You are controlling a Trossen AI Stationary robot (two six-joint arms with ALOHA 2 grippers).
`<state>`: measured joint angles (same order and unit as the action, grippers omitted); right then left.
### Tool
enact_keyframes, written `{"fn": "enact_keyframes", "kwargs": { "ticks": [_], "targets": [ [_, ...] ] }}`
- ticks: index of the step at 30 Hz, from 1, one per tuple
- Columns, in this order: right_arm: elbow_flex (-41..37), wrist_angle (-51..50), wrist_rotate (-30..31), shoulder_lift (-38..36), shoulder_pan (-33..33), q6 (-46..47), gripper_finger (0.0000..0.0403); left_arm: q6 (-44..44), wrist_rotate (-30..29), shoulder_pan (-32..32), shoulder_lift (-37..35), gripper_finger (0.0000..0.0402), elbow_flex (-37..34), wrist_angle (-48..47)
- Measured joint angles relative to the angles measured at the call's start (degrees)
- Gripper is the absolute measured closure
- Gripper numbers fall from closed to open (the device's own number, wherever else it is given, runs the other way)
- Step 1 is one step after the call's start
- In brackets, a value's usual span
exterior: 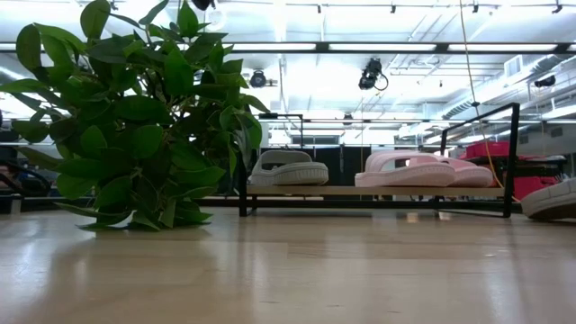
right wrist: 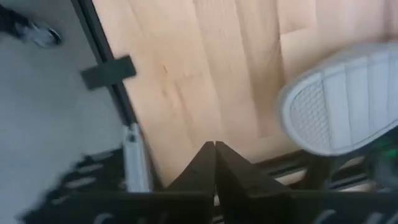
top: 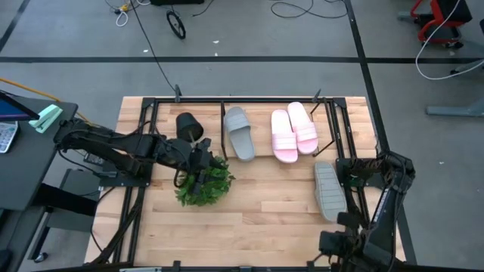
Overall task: Pick and place slides into the shelf
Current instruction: Put the gray slide on the shelf
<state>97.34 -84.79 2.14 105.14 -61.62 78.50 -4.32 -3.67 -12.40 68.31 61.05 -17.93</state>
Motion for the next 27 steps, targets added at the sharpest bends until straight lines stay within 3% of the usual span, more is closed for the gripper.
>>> {"fn": "enact_keyframes", "kwargs": {
  "ticks": [13,18,23,27],
  "targets": [
    [-0.42,7.17,2.14,-1.68,0.25,2.62,0.0386,0.48,-2.68,-1.36,0.0,0.023,0.01,0.02],
    [-4.47,11.71,-5.13,-1.71,2.92,2.42,0.0379,1.42,-2.7,-1.36,0.0,0.023,0.01,-0.11],
    [-11.19,17.67,-14.8,-1.71,4.7,2.93,0.0315,2.42,-2.7,-2.28,0.0,0.023,-0.01,-0.47],
    [-14.75,18.97,-15.36,-1.71,5.12,6.12,0.0229,2.65,-2.69,-3.8,0.0,0.023,0.0,-0.47]
  ]
}}
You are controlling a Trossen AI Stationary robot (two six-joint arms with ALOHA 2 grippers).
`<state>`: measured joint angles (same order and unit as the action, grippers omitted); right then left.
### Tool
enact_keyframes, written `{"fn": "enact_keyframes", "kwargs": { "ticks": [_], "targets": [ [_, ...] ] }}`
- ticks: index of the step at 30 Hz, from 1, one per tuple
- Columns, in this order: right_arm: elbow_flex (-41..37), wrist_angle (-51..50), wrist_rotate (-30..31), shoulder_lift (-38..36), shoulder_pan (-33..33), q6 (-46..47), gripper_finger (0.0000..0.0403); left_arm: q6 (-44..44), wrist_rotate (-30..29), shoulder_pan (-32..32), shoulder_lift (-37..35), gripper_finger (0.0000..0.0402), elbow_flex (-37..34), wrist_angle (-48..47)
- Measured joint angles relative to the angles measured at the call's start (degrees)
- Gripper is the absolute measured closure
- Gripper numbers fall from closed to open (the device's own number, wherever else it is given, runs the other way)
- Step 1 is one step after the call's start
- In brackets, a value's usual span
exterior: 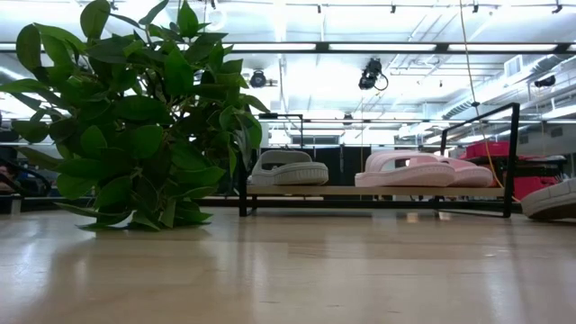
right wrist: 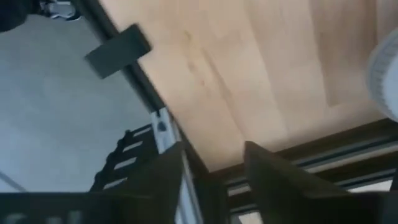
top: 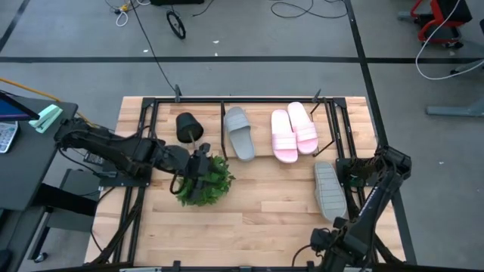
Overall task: Pick and place slides into the shelf
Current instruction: Put the gray slide on the shelf
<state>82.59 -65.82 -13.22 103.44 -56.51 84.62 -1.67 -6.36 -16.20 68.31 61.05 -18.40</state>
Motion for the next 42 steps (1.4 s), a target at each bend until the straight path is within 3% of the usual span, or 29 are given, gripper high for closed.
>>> {"fn": "enact_keyframes", "kwargs": {
  "ticks": [4,8,15,21,25,28,32,34,37,42],
  "targets": [
    [-2.37,0.11,-1.52,0.0,1.26,-0.73,0.0161,0.0,-0.03,-1.14,0.0,0.023,-0.01,-0.07],
    [-2.56,1.57,-1.72,0.0,2.52,-6.54,0.0149,-0.25,-0.05,-1.99,0.0,0.023,0.0,-0.99],
    [2.69,12.23,-2.28,3.31,3.56,-11.97,0.0219,-1.5,-2.66,-4.1,0.0,0.023,-0.04,-3.85],
    [20.12,11.38,-4.85,14.9,2.97,-19.24,0.0306,-2.23,-3.98,-6.24,-0.02,0.023,-2.31,-3.69],
    [33.22,-7.38,-3.97,21.72,2.68,-21.76,0.0348,-2.74,-4.58,-6.96,-0.02,0.023,-4.99,-2.1],
    [38.27,-22.64,1.19,23.78,2.73,-17.98,0.0374,-3.98,-4.59,-6.96,0.0,0.023,-6.49,-1.15],
    [33.68,-21.44,4.78,22.23,2.33,-8.54,0.0397,-4.56,-4.77,-7.24,0.0,0.023,-7.35,-0.83],
    [31.14,-21.56,1.13,22.01,1.96,-4.66,0.0397,-4.38,-4.78,-7.33,0.0,0.023,-7.33,0.52],
    [28.2,-20.98,-1.82,22.03,1.02,-3.32,0.0387,-4.11,-4.81,-7.51,0.0,0.023,-7.33,2.39],
    [26.88,-16.22,-0.9,22.03,0.36,-3.17,0.0373,-3.69,-5.08,-7.83,0.0,0.023,-7.33,4.01]
  ]
}}
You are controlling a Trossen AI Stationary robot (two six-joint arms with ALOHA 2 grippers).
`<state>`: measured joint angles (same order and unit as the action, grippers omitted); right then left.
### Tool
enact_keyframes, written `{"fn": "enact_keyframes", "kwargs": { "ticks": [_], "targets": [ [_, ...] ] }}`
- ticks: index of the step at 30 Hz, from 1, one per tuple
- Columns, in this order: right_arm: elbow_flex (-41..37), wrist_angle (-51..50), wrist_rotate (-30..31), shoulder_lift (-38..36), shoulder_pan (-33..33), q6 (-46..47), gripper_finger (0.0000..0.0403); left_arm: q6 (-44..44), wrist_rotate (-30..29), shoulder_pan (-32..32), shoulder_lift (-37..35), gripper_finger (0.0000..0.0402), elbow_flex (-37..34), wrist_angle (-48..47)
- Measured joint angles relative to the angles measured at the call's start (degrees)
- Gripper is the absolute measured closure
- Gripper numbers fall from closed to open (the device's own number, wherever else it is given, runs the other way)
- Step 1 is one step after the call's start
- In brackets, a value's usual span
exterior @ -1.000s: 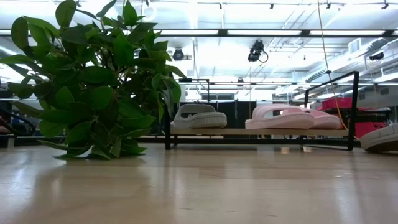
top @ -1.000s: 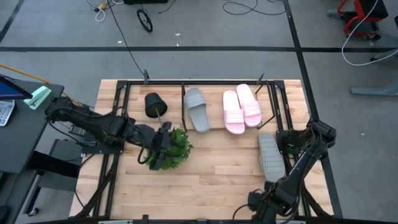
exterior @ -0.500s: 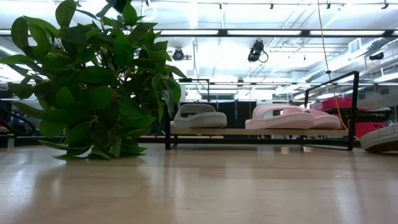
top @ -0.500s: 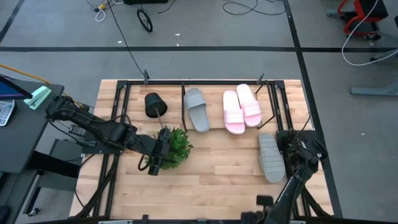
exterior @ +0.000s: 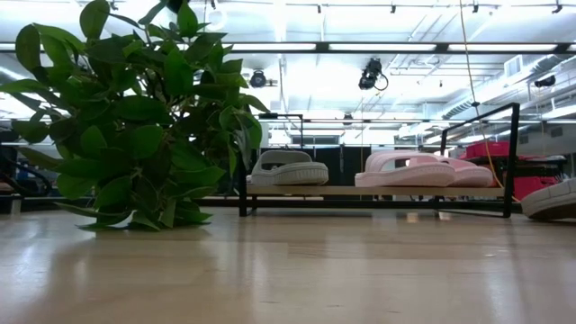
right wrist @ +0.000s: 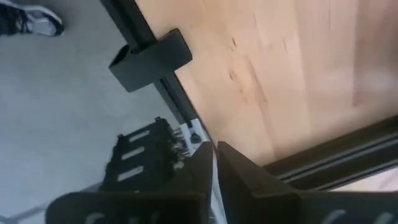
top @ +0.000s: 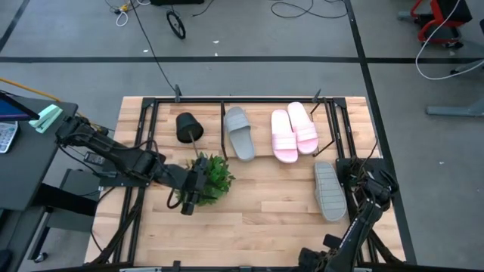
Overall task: Pick and place slides into the shelf
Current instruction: Put the gray slide on the shelf
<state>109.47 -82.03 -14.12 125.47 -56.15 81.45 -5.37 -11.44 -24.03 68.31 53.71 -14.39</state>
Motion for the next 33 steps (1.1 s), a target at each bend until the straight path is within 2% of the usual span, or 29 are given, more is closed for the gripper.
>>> {"fn": "enact_keyframes", "kwargs": {
  "ticks": [11,15,19,25,29,33],
  "targets": [
    [-1.62,0.11,-0.92,-0.24,0.12,-11.03,0.0388,-1.11,-4.46,0.02,0.0,0.023,0.02,0.9],
    [-3.96,-0.97,-1.25,-0.31,0.12,-13.54,0.0375,-1.93,-4.67,0.02,0.0,0.023,0.04,0.87],
    [-4.75,-4.52,0.75,-0.33,0.48,-13.21,0.0323,-3.08,-5.08,0.04,0.0,0.023,0.04,0.87],
    [-4.74,-7.05,6.03,-0.35,0.53,-10.83,0.0204,-3.06,-5.51,0.06,0.0,0.023,0.07,0.86],
    [-7.05,-7.8,6.75,-0.39,0.53,-9.53,0.0131,-3.06,-5.51,0.07,0.0,0.023,0.07,0.85],
    [-10.58,-7.94,6.7,-0.39,0.53,-9.69,0.0088,-3.04,-5.51,0.07,0.0,0.023,0.07,0.85]
  ]
}}
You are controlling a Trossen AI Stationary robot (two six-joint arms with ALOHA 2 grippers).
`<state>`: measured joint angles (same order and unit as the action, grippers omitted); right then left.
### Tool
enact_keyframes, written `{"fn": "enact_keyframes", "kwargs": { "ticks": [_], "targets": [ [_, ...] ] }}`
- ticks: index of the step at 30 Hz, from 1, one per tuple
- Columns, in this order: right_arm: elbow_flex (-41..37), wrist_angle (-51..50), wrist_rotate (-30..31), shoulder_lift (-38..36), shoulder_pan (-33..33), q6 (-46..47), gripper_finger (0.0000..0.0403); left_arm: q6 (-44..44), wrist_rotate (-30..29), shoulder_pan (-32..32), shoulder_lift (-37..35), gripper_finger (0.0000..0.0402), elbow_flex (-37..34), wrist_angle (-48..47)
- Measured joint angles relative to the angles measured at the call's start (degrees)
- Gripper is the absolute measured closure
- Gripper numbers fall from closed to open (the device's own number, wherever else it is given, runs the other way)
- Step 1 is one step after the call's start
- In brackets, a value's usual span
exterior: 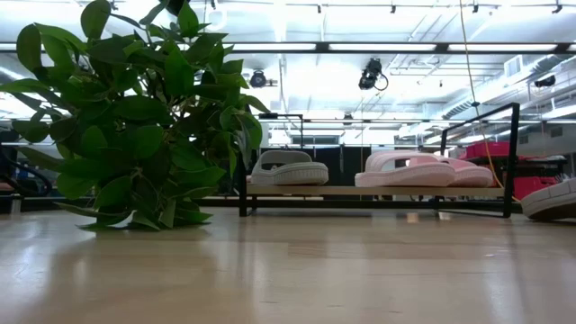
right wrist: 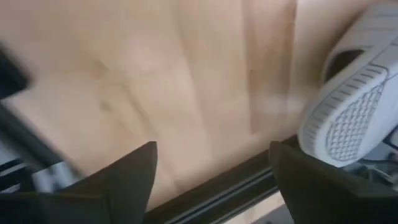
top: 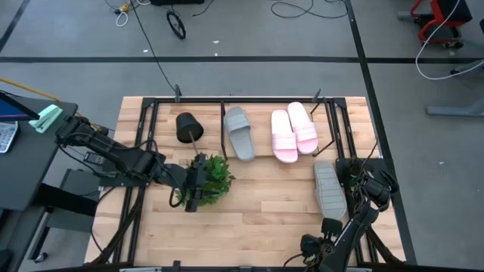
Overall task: Pick and place slides into the shelf
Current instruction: Put the gray slide on the shelf
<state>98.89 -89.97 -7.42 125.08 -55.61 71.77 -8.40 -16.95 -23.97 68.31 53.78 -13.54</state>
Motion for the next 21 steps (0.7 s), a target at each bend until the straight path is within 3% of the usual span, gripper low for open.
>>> {"fn": "enact_keyframes", "kwargs": {
  "ticks": [5,15,21],
  "targets": [
    [-2.98,-0.04,0.39,0.0,0.35,-0.27,0.0077,-0.35,-0.02,0.0,0.0,0.023,0.0,-0.02],
    [-9.42,0.0,3.41,0.0,0.33,-4.04,0.0095,-0.42,-0.02,0.0,0.0,0.023,0.0,-0.02],
    [-11.54,-0.04,3.97,0.04,0.66,-5.42,0.0129,-1.16,-0.02,0.0,0.0,0.023,0.0,-0.03]
  ]
}}
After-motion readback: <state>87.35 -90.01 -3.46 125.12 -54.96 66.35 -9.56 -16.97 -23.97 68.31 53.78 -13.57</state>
